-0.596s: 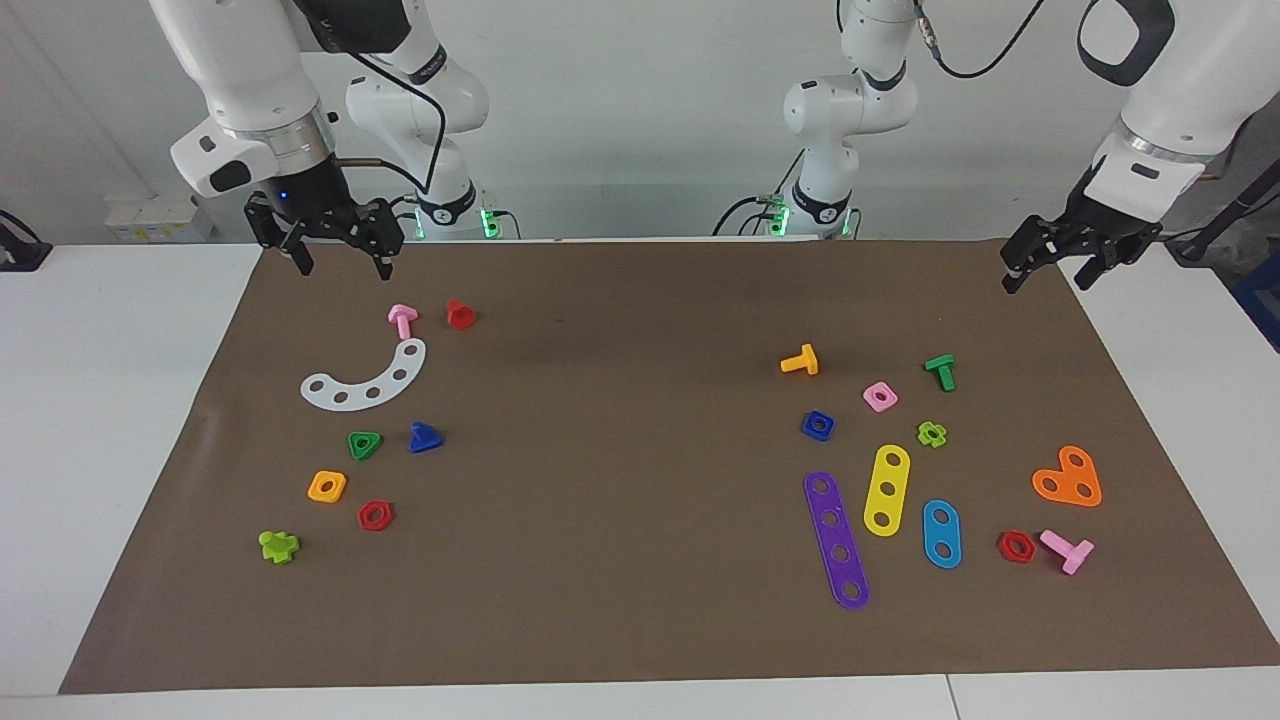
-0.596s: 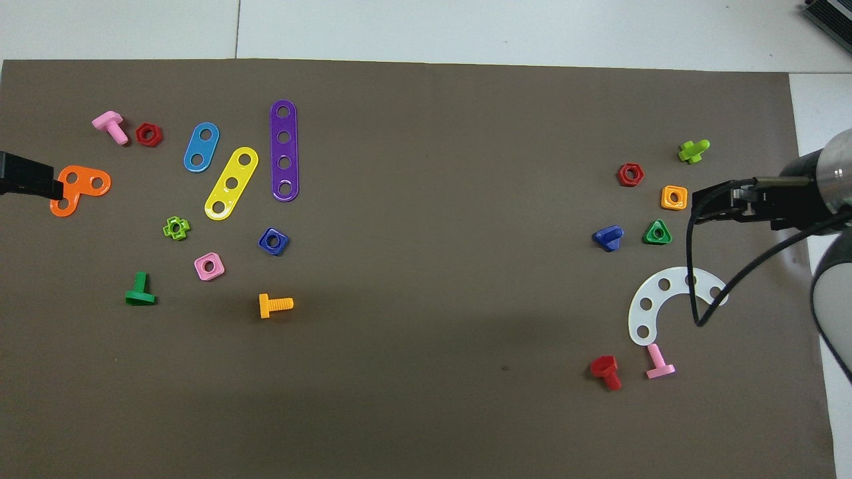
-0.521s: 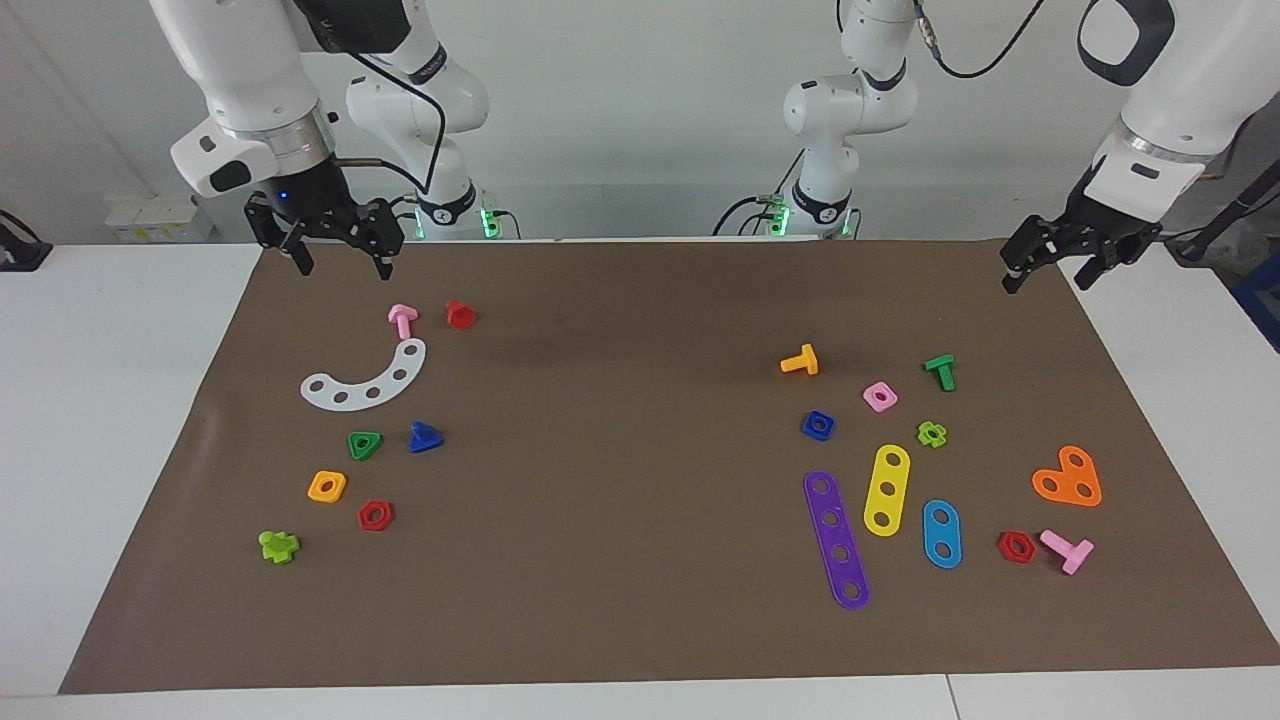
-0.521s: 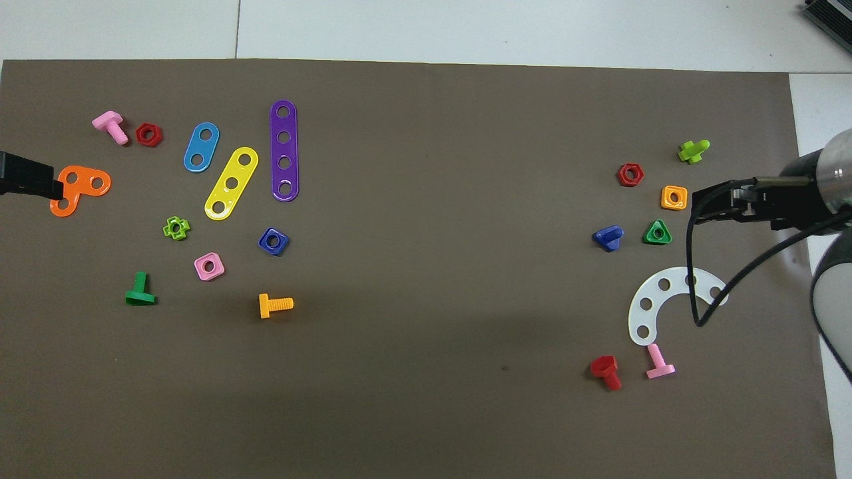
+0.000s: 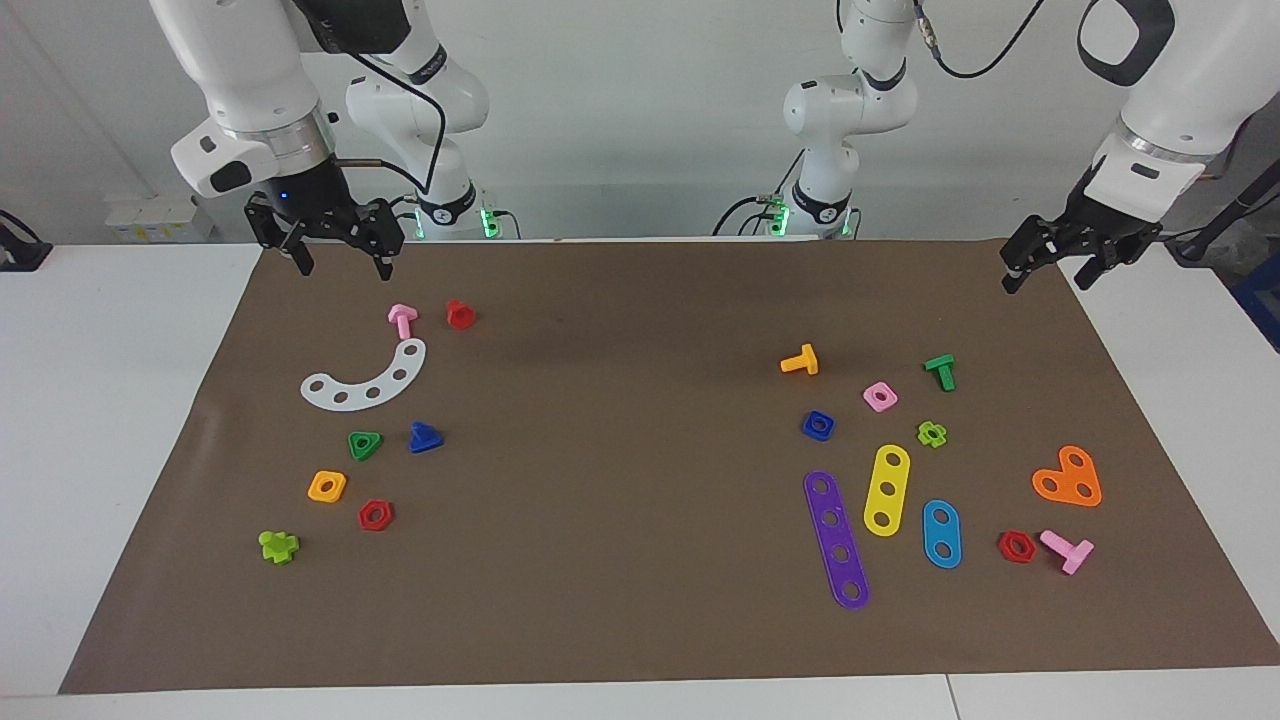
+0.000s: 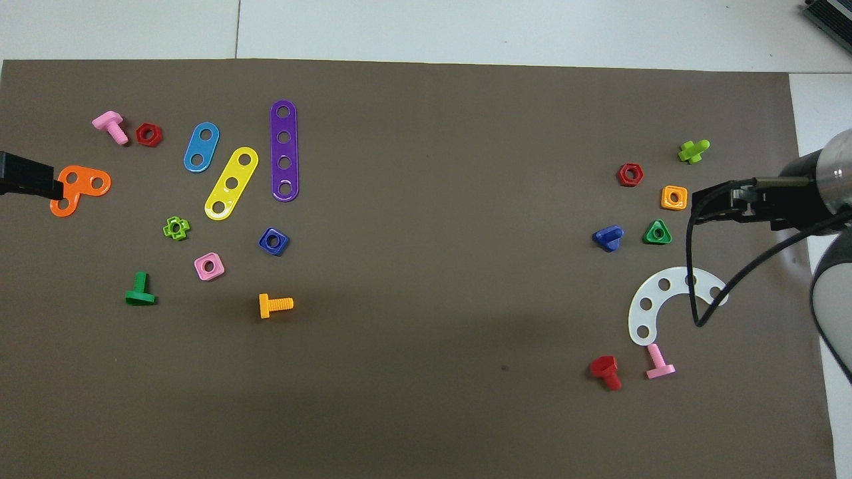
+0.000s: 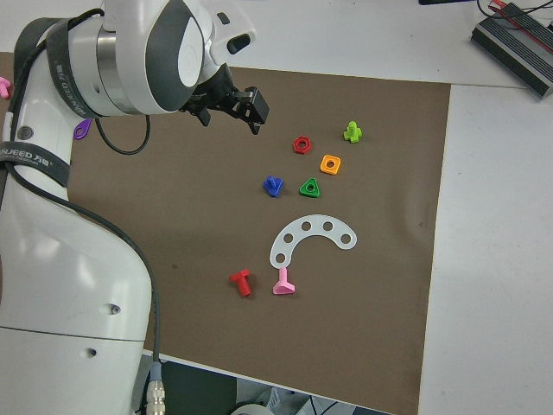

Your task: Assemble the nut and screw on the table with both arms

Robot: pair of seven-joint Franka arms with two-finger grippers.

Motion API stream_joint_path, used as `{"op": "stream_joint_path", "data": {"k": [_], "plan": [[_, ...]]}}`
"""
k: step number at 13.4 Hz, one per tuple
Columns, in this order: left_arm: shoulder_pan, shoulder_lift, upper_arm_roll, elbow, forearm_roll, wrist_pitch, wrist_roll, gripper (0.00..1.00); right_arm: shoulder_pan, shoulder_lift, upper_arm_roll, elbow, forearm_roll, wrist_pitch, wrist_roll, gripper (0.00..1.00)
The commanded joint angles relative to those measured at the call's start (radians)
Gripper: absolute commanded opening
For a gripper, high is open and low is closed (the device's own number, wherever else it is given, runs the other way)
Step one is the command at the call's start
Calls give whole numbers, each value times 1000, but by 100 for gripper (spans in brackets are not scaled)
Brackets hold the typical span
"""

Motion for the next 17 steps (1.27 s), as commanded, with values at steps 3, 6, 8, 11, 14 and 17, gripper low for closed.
{"op": "stream_joint_path", "data": {"k": [3, 6, 8, 11, 14, 17], "plan": [[1, -30, -2, -36, 20, 14, -3, 100, -16, -18, 5, -88, 13, 90, -41, 100], [1, -30, -2, -36, 20, 14, -3, 100, -24, -10, 0, -139, 13, 170, -41, 100], [1, -30, -2, -36, 20, 14, -3, 100, -35, 20, 0, -160, 11, 227, -39, 100], [1, -30, -2, -36, 20, 14, -3, 100, -70, 40, 0, -243, 11, 362, -38, 100], [1, -30, -2, -36, 20, 14, -3, 100, -69, 92, 0, -281, 11, 425, -39, 100], [1, -30, -2, -36, 20, 14, -3, 100, -56, 151, 2, -312, 11, 503, -39, 99]]}}
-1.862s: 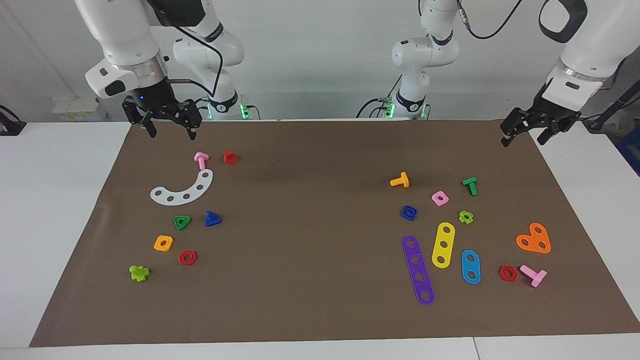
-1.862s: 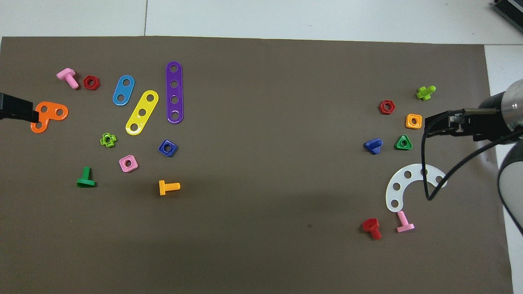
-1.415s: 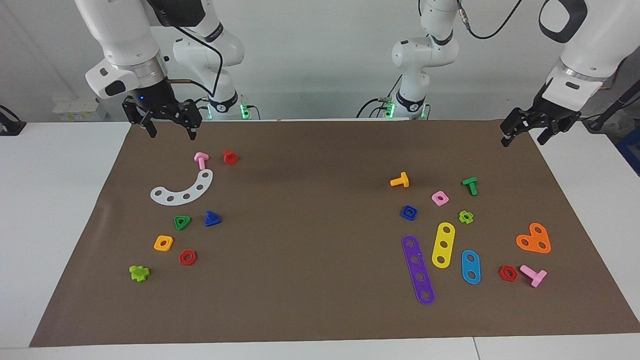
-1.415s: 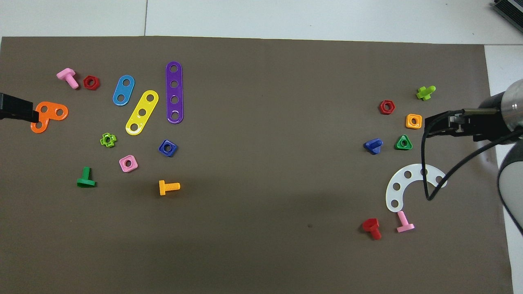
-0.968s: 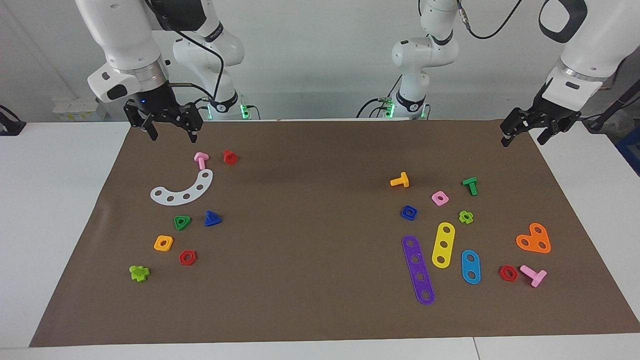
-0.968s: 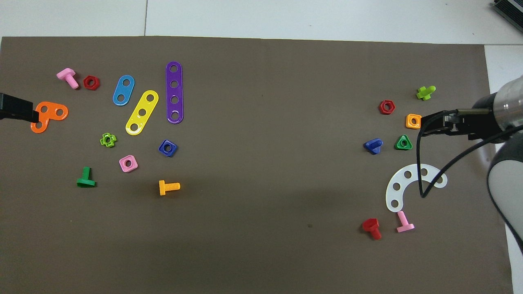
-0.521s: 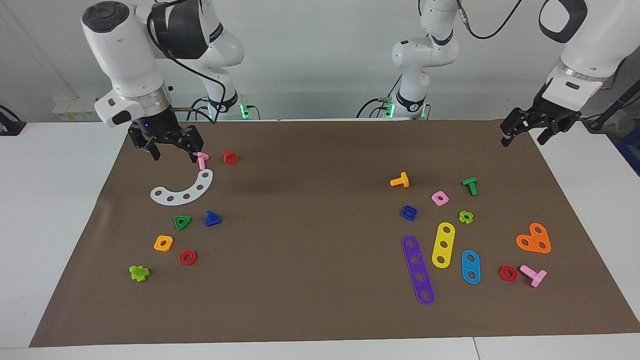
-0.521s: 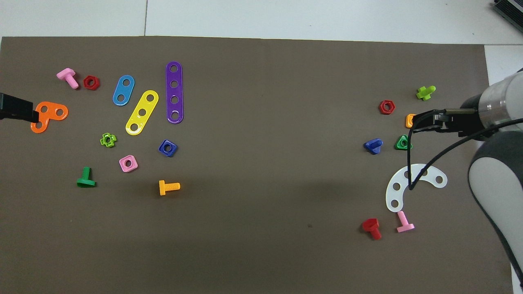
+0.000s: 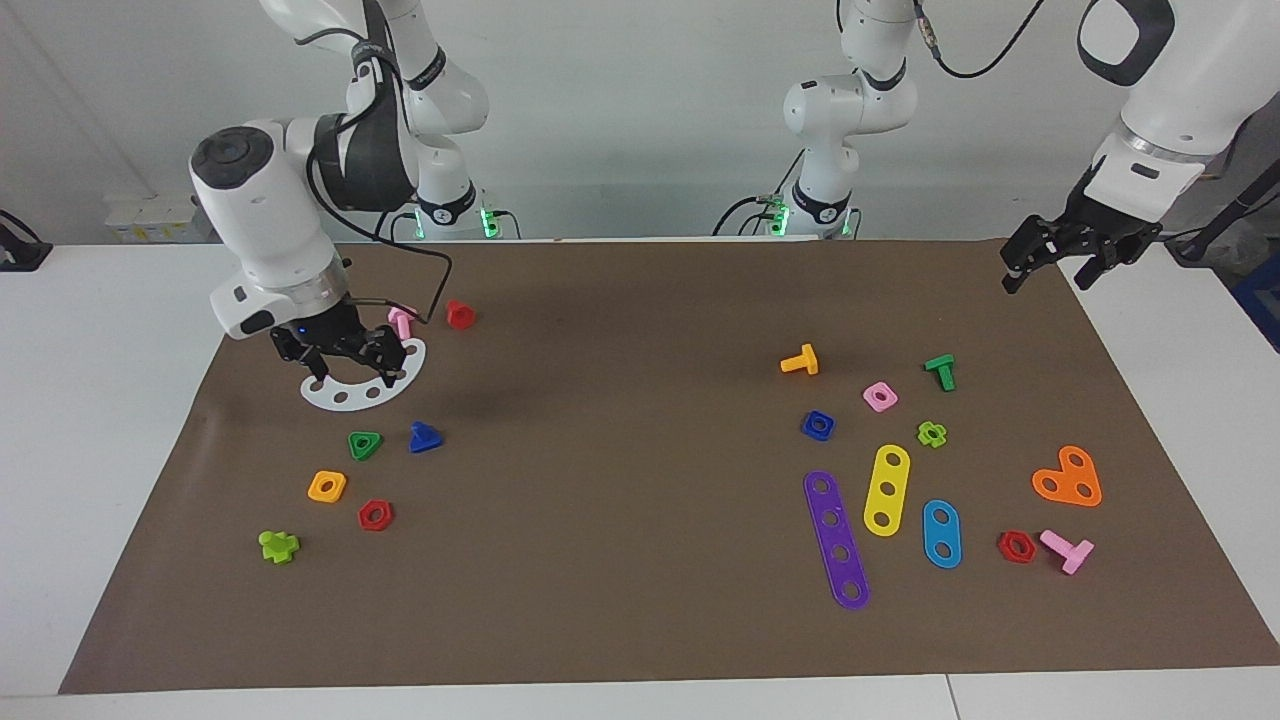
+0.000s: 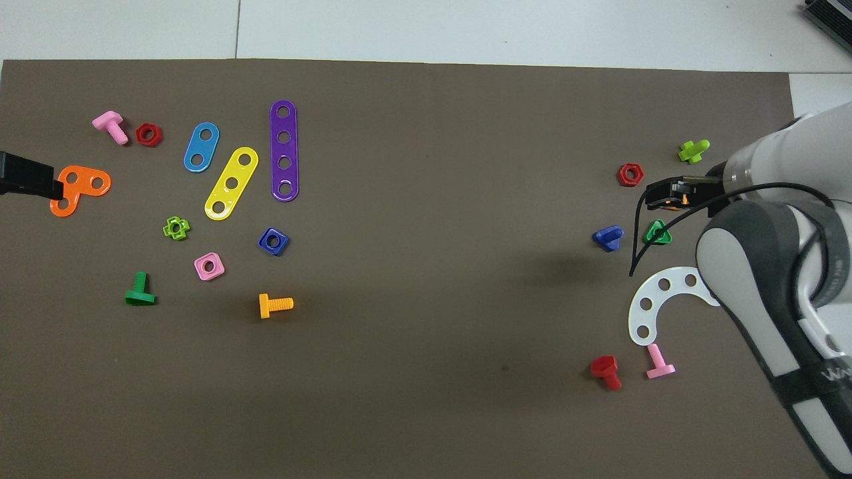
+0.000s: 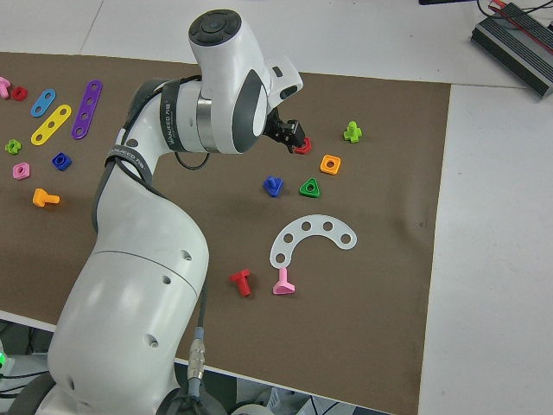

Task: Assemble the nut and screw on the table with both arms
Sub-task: 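Reach the right gripper to the blue triangular nut and grasp it, then carry the blue nut with the right gripper to mid-table and release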

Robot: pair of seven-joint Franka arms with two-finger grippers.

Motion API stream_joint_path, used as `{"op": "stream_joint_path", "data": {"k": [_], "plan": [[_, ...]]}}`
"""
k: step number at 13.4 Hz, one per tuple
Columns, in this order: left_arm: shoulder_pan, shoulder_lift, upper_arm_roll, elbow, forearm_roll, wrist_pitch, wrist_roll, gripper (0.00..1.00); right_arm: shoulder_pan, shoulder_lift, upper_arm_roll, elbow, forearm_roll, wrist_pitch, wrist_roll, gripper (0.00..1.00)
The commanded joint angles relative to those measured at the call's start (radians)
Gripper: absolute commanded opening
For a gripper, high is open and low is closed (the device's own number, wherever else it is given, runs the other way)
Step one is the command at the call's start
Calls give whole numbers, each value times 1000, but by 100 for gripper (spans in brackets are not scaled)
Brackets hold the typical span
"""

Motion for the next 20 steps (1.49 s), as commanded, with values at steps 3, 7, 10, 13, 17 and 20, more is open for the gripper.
{"op": "stream_joint_path", "data": {"k": [3, 7, 10, 13, 17, 20], "plan": [[1, -30, -2, -36, 20, 14, -3, 100, 5, 64, 3, -96, 10, 174, -52, 93], [1, -30, -2, -36, 20, 14, -3, 100, 21, 84, 5, -183, 10, 306, -112, 81], [1, -30, -2, -36, 20, 14, -3, 100, 51, 93, 5, -248, 10, 413, -104, 77], [1, -30, -2, -36, 20, 14, -3, 100, 50, 87, 3, -273, 10, 423, -114, 53], [1, -30, -2, -36, 20, 14, -3, 100, 56, 82, 3, -279, 10, 414, -108, 0], [1, -30, -2, -36, 20, 14, -3, 100, 122, 82, 3, -259, 10, 411, 28, 0]]}}
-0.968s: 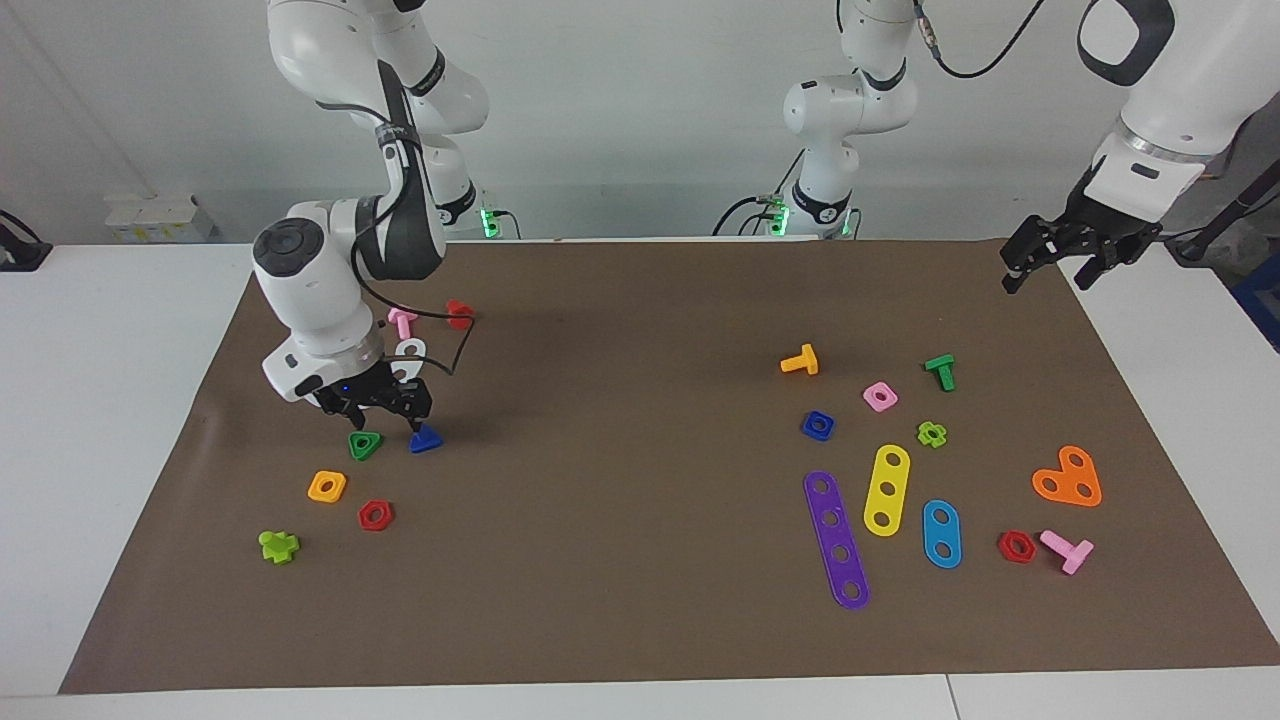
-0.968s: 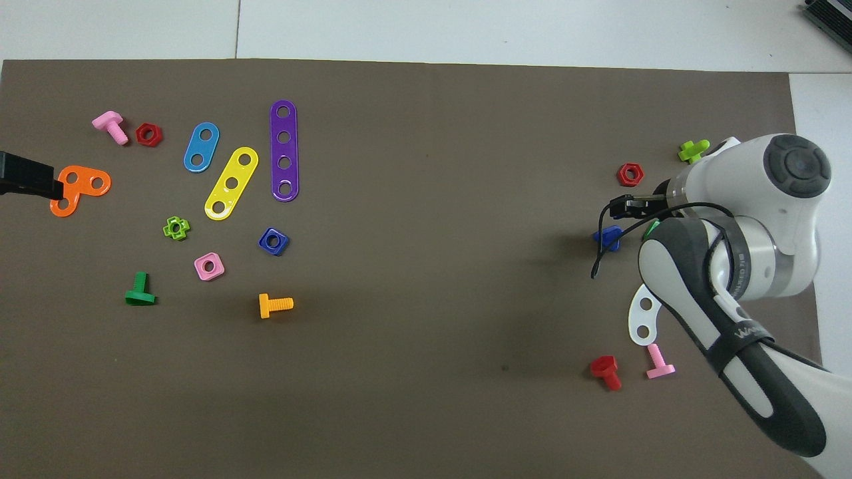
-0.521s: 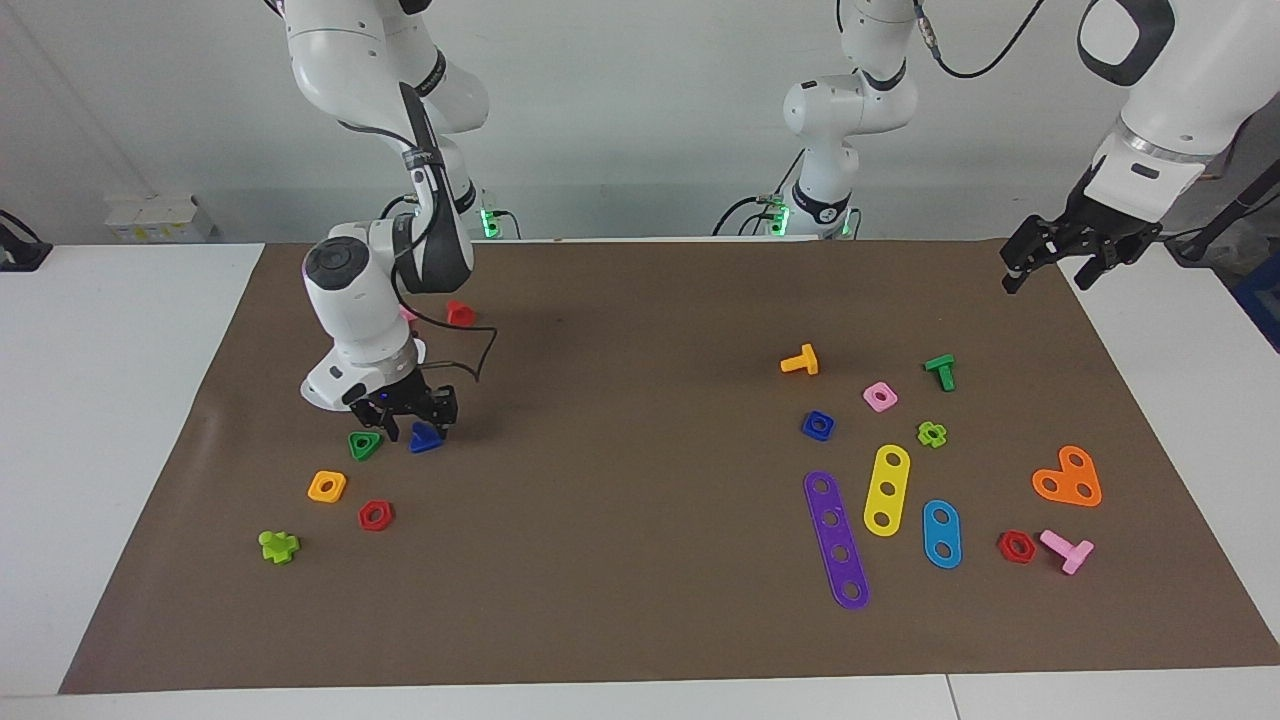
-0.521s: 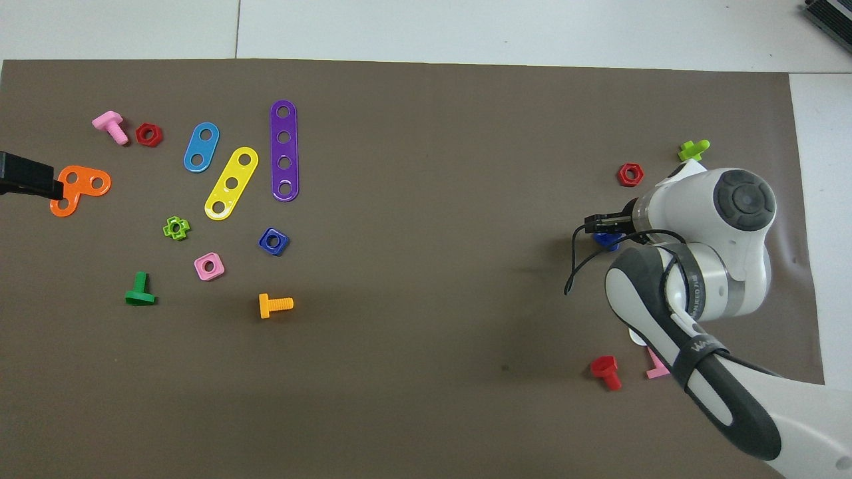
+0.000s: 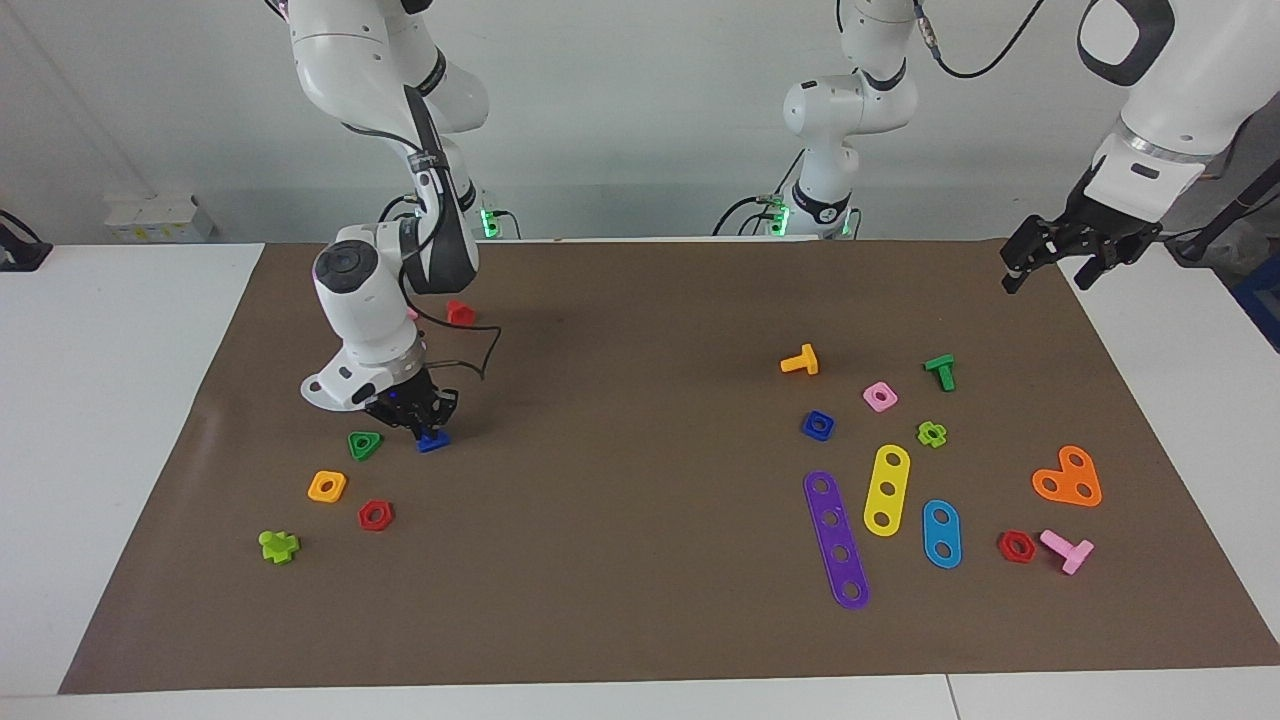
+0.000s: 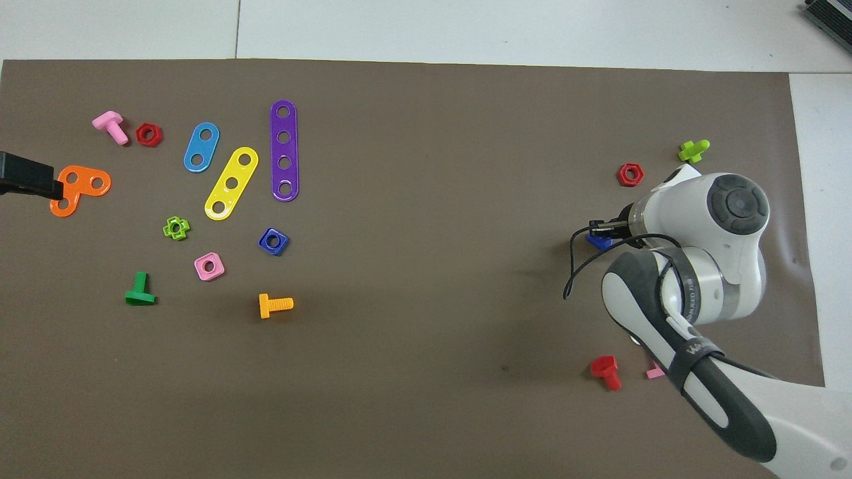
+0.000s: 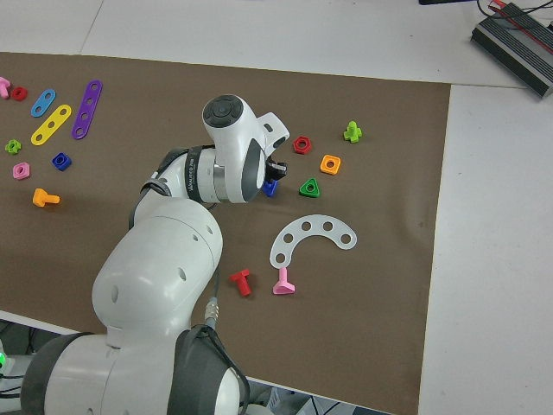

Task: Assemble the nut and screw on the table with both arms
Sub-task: 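Carry the blue nut with the right gripper to mid-table and release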

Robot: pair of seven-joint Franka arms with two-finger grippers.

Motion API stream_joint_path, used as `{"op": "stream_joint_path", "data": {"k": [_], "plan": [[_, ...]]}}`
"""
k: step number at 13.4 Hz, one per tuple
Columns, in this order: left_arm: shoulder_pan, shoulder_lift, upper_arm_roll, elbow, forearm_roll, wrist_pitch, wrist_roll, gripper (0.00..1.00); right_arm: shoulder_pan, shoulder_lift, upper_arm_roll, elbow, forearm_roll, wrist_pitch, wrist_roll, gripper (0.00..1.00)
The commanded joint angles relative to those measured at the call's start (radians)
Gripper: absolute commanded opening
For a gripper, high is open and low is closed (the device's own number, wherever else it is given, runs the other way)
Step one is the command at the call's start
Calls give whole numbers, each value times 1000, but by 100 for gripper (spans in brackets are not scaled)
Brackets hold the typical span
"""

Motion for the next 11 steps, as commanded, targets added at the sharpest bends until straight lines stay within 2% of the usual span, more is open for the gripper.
{"op": "stream_joint_path", "data": {"k": [1, 3, 6, 9, 11], "plan": [[1, -30, -2, -36, 20, 14, -3, 100, 73, -14, 2, 10, 8, 13, 145, 0], [1, -30, -2, -36, 20, 14, -3, 100, 159, -5, 2, 47, 8, 27, 326, 0], [1, -30, -2, -36, 20, 14, -3, 100, 281, 63, 2, 156, -6, 19, 549, 0], [1, -30, -2, -36, 20, 14, -3, 100, 422, 193, -8, 294, -41, -2, 748, 0], [1, -30, -2, -36, 20, 14, -3, 100, 457, 254, 0, 395, -139, -92, 849, 0]]}}
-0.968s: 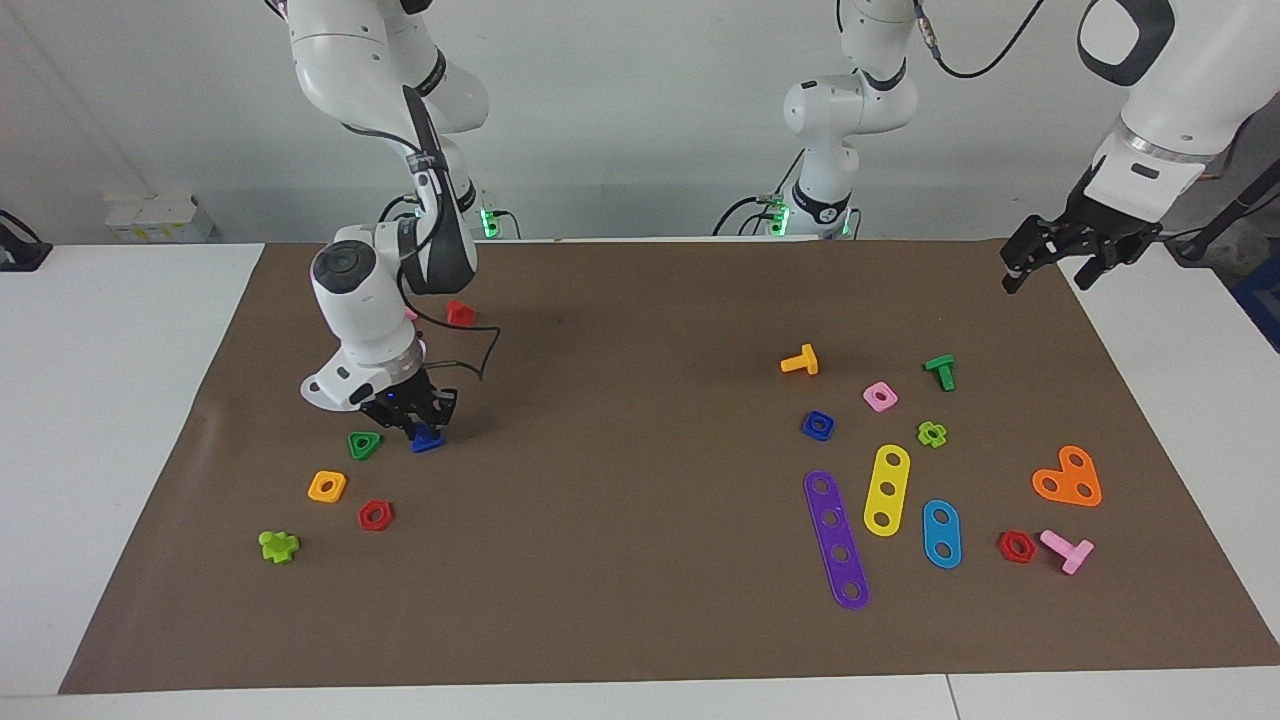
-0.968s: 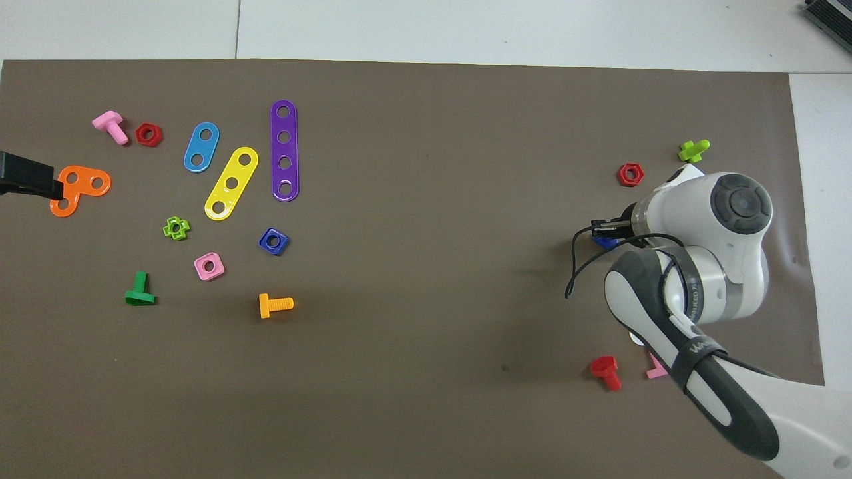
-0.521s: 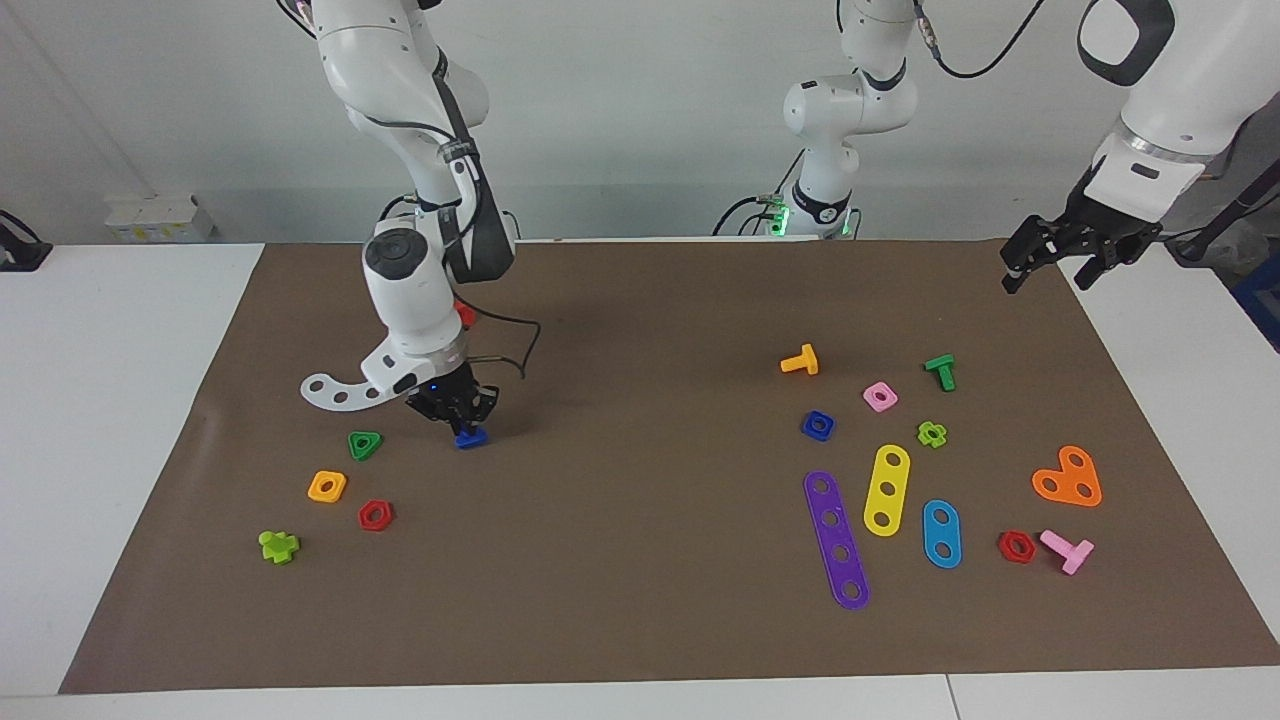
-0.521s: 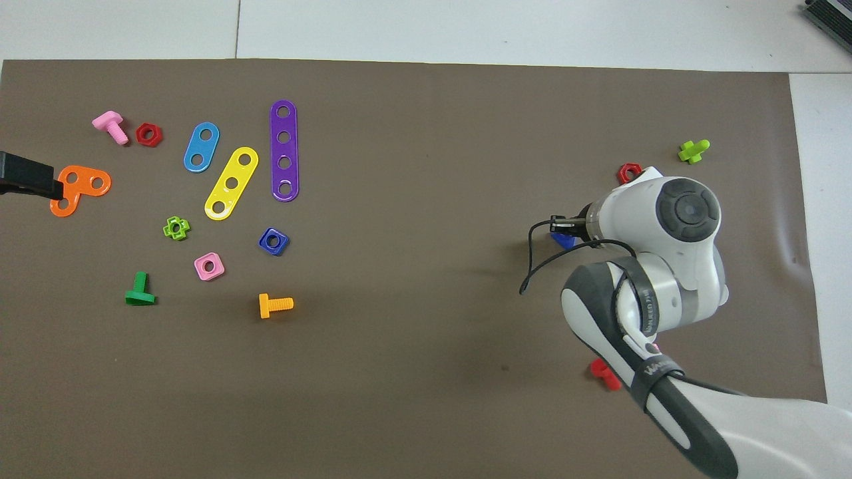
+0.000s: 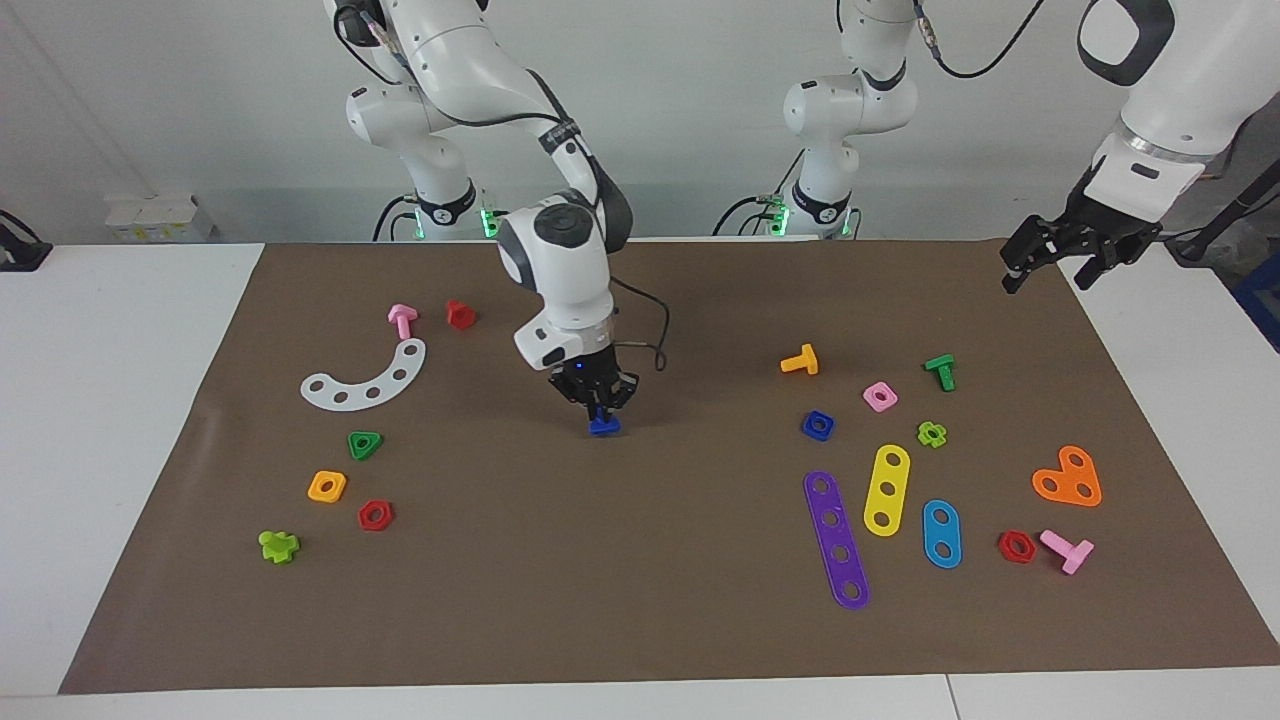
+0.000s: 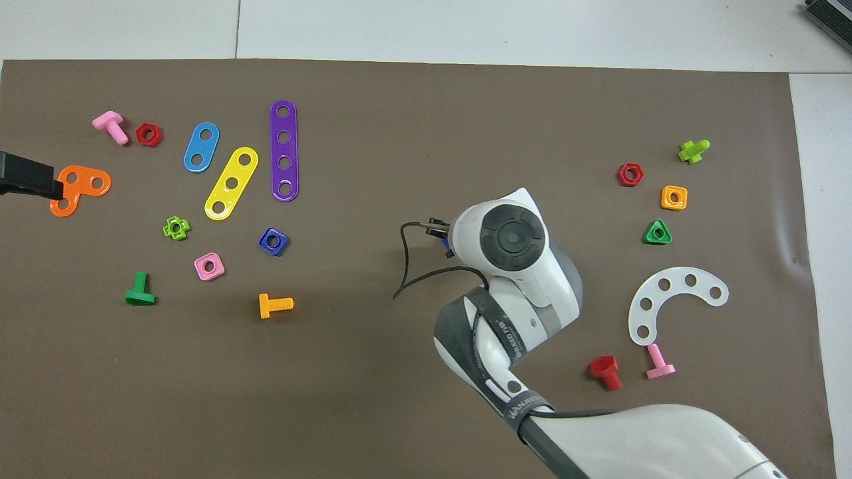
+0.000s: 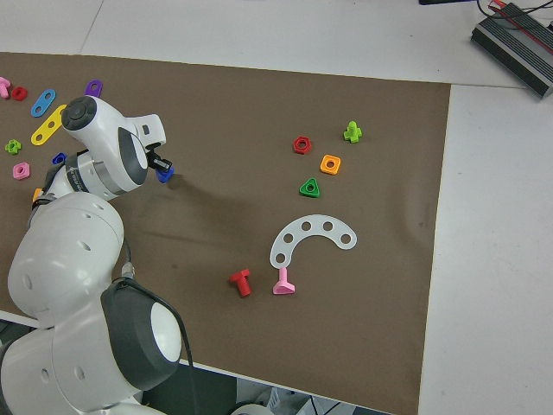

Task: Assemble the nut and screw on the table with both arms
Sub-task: 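Carry the blue nut with the right gripper to mid-table and release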

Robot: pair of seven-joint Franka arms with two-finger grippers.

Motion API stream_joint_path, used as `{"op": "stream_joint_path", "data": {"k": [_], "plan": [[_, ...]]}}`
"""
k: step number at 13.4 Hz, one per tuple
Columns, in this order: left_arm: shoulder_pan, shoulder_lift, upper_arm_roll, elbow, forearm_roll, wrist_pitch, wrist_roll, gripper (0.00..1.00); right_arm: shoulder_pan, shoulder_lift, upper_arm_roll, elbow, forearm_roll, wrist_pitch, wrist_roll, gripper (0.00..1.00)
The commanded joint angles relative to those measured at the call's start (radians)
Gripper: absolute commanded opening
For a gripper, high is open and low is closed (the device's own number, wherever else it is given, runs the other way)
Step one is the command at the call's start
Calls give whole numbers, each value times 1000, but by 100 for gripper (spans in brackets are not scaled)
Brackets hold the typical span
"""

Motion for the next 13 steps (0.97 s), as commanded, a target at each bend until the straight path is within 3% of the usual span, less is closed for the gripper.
{"op": "stream_joint_path", "data": {"k": [1, 2, 3, 4, 9, 13], "plan": [[1, -30, -2, -36, 20, 14, -3, 100, 29, 88, -2, 128, -82, -87, 92, 0], [1, -30, -2, -36, 20, 14, -3, 100, 35, 88, -2, 124, -82, -93, 92, 8], [1, -30, -2, -36, 20, 14, -3, 100, 37, 88, -2, 121, -82, -96, 94, 92], [1, -30, -2, -36, 20, 14, -3, 100, 37, 87, -1, 122, -84, -110, 95, 100], [1, -30, -2, -36, 20, 14, -3, 100, -34, -71, 1, 56, -75, -170, 43, 100], [1, -30, -2, -36, 20, 14, -3, 100, -170, -224, 2, 30, -44, -357, -188, 100]]}}
